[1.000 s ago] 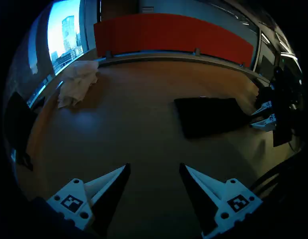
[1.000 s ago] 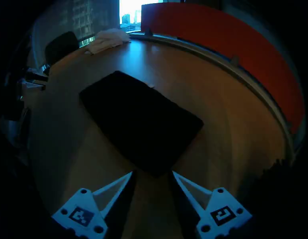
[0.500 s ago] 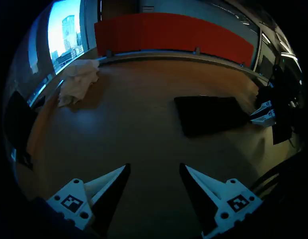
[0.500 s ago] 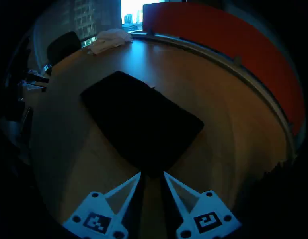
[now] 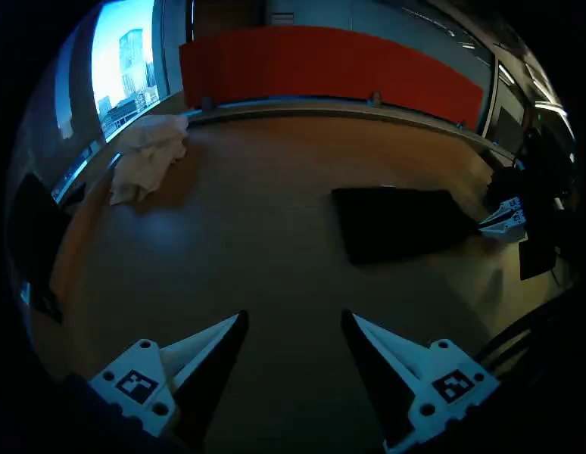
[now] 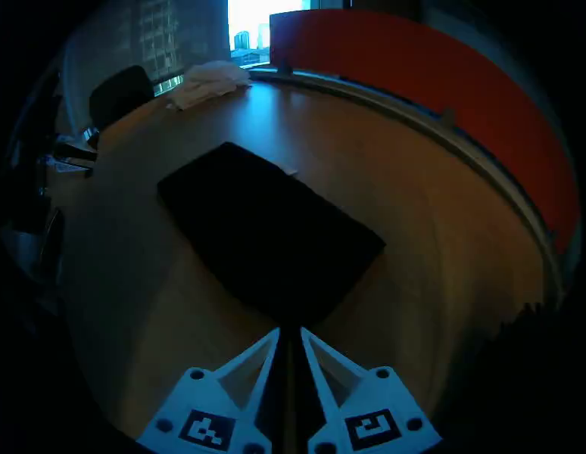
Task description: Fold towel
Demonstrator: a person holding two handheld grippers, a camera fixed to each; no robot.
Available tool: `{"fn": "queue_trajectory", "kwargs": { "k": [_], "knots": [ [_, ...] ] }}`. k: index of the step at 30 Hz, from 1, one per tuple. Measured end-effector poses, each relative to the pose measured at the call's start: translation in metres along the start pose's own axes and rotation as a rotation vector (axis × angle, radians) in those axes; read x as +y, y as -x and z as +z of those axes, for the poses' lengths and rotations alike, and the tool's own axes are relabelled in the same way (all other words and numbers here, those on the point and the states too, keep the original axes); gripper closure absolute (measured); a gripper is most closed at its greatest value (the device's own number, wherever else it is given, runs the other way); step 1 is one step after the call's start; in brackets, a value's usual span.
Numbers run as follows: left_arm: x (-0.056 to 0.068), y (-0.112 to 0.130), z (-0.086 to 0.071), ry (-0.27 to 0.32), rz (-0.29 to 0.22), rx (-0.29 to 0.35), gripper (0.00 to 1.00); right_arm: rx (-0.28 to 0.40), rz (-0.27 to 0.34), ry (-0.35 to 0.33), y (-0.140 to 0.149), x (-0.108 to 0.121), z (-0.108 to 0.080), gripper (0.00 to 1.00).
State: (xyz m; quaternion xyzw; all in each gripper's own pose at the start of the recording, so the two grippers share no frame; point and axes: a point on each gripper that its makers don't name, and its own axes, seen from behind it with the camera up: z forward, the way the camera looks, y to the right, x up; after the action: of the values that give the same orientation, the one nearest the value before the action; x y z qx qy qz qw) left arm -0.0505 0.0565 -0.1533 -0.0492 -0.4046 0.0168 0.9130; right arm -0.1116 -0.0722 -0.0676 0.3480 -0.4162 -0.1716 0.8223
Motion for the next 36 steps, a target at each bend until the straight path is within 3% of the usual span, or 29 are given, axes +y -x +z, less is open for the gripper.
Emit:
{"fn": "queue_trajectory", "kwargs": {
  "k": [23, 36],
  "knots": [
    [0.003, 0.004, -0.009, 0.004, -0.009, -0.007, 0.09, 0.054, -0.029, 0.051, -0.023, 0.012, -0.032, 0.97],
    [0.007, 0.009, -0.015, 0.011, -0.029, -0.007, 0.1, 0.111, -0.127, 0.069, -0.073, 0.009, -0.047, 0.97]
  ]
}}
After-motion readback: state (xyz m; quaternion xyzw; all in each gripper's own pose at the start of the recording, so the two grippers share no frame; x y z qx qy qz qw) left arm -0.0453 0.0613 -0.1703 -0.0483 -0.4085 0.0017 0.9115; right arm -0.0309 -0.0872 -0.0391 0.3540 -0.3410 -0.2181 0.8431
